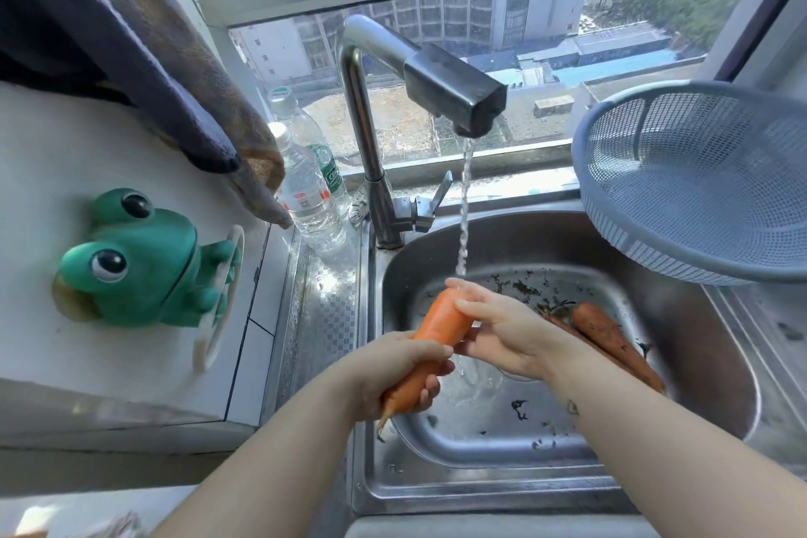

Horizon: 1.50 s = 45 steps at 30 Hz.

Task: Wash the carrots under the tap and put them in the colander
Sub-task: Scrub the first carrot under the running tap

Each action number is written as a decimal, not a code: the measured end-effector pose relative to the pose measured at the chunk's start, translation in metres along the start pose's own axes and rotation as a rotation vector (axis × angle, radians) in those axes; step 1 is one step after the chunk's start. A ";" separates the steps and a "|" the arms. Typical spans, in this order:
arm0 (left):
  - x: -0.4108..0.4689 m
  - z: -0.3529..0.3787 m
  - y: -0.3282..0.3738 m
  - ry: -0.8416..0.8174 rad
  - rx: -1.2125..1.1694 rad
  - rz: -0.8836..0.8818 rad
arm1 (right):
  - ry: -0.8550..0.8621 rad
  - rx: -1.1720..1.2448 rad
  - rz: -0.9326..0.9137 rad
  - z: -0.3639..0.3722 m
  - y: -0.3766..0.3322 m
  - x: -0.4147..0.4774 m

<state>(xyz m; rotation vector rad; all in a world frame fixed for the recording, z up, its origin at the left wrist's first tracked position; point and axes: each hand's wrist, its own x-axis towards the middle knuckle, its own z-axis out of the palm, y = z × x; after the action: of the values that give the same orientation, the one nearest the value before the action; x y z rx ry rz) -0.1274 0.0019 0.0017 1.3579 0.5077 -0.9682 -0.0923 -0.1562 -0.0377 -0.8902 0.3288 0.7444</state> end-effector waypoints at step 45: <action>-0.009 0.018 -0.003 0.245 0.746 0.247 | 0.012 -0.050 -0.083 0.001 0.007 0.001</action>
<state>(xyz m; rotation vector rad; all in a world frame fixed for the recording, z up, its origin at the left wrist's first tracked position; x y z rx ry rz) -0.1382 -0.0123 0.0104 2.1701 0.1399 -0.8150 -0.0962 -0.1521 -0.0415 -0.9504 0.2830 0.6732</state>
